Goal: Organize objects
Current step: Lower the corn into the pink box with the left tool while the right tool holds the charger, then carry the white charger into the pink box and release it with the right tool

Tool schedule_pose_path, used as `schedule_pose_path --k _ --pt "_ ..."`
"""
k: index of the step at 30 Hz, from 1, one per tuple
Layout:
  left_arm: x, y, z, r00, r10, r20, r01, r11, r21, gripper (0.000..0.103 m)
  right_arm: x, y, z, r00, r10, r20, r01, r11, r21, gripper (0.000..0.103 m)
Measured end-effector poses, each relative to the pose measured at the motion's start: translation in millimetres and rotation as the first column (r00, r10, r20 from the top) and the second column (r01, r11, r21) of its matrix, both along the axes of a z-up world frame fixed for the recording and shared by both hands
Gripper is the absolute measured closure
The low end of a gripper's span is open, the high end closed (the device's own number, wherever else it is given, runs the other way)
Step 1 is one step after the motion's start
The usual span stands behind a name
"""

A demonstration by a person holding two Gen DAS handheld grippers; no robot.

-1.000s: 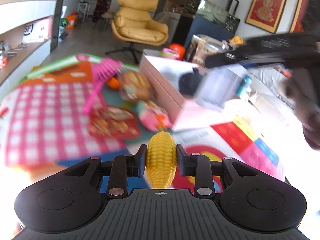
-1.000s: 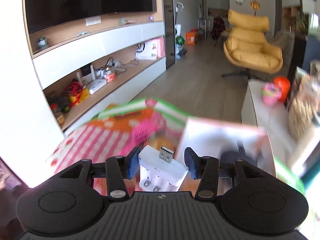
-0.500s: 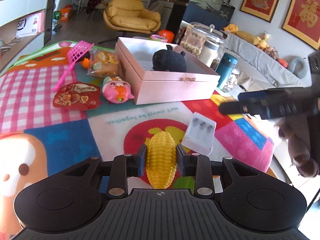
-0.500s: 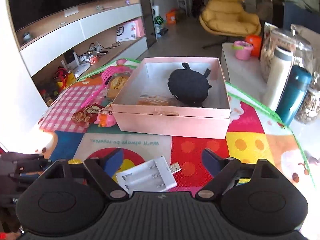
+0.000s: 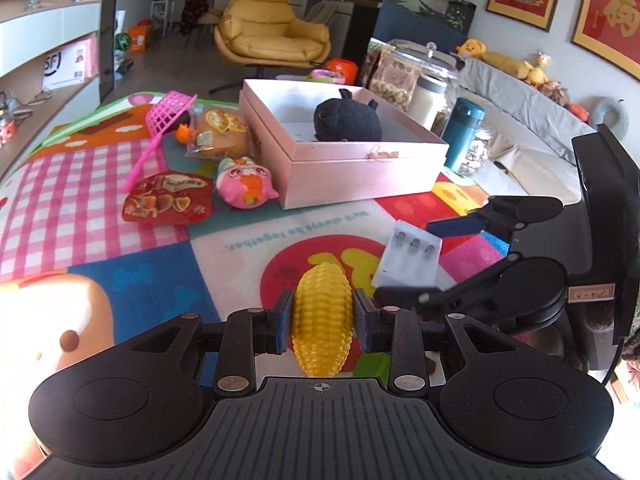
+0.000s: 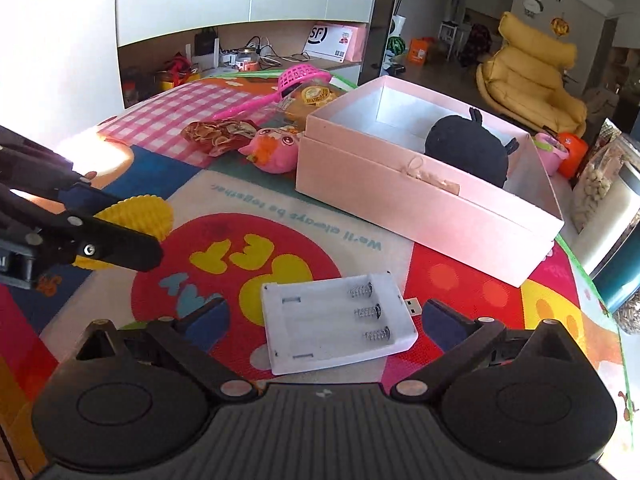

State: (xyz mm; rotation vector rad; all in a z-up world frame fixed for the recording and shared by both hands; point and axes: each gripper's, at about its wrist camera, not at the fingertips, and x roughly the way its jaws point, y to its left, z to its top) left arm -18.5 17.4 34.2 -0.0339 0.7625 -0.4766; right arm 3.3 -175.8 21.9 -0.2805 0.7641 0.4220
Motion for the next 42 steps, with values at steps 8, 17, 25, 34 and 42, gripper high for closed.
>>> schedule_pose_path --k 8,17,25,34,42 --pt "4.1 -13.9 -4.8 0.999 -0.018 -0.030 0.018 1.000 0.011 0.068 -28.6 -13.1 23.6 0.996 -0.012 0.087 0.010 1.000 0.023 0.021" --pt "64.0 -37.7 56.7 0.982 0.038 0.183 -0.040 0.999 0.010 0.068 -36.5 -31.3 49.8 0.988 -0.057 0.143 0.044 0.995 0.090 0.048" --pt "151.9 -57.6 75.2 0.973 0.087 0.214 -0.073 0.995 -0.072 0.068 -45.6 -33.2 38.5 0.987 -0.044 0.153 0.035 0.997 0.062 0.017" --pt "171.5 -51.3 47.7 0.974 0.137 0.180 -0.123 0.988 -0.089 0.068 -39.3 -36.7 19.9 0.994 -0.026 0.102 0.020 0.998 0.060 0.000" --pt "78.5 -25.8 39.7 0.984 0.053 0.169 -0.036 0.994 -0.102 0.068 -48.7 -23.9 3.1 0.997 0.052 0.053 -0.054 0.997 0.047 0.000"
